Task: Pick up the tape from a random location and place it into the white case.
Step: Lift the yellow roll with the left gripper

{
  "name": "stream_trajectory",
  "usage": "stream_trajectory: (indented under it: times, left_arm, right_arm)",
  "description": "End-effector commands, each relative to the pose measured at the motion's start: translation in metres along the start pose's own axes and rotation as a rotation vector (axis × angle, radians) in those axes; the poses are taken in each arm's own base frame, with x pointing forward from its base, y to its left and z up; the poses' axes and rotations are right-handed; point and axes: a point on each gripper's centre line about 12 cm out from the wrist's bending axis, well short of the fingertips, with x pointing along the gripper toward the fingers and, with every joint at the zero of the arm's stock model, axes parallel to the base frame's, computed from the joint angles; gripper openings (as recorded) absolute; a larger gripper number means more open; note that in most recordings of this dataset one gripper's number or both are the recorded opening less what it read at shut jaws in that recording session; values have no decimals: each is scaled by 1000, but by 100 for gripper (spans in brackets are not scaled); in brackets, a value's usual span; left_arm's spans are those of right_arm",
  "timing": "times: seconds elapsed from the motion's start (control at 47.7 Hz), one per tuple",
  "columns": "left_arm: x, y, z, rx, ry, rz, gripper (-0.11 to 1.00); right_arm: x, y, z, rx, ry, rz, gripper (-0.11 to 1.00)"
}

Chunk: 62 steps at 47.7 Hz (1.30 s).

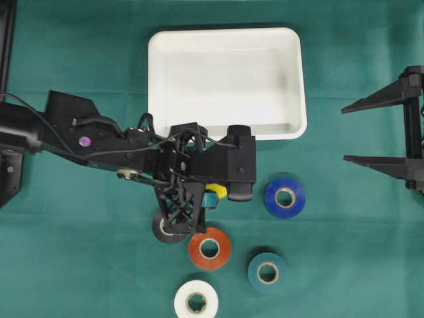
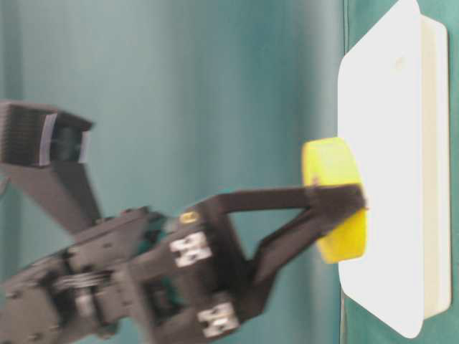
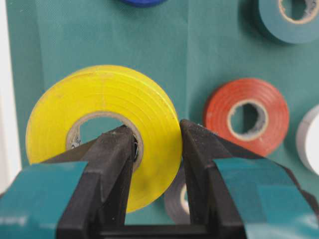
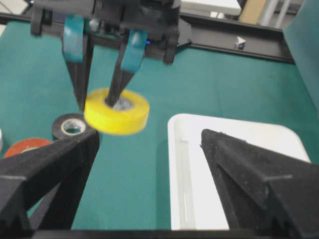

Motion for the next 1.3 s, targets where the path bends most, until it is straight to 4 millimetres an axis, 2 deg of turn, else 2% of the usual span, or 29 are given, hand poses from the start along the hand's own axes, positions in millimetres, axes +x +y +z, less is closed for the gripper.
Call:
stream_trajectory:
  times: [0.0,0.189,0.482,1.279]
  left_arm:
    - [-32,-3,17,5,-59,-8,23]
    - [-65,-5,29,10,-92,-7,23]
    - [-103,-5,39,12,-129,-7,23]
    - [-105,-5,39,14,-134,-6,23]
  right_arm:
    - [1,0,9,-1,-20,-1,92]
    - [2,0,9,-1,-18,-1,92]
    - [1,0,9,-1,-20,-1,92]
    - [1,0,9,-1,-20,-1,92]
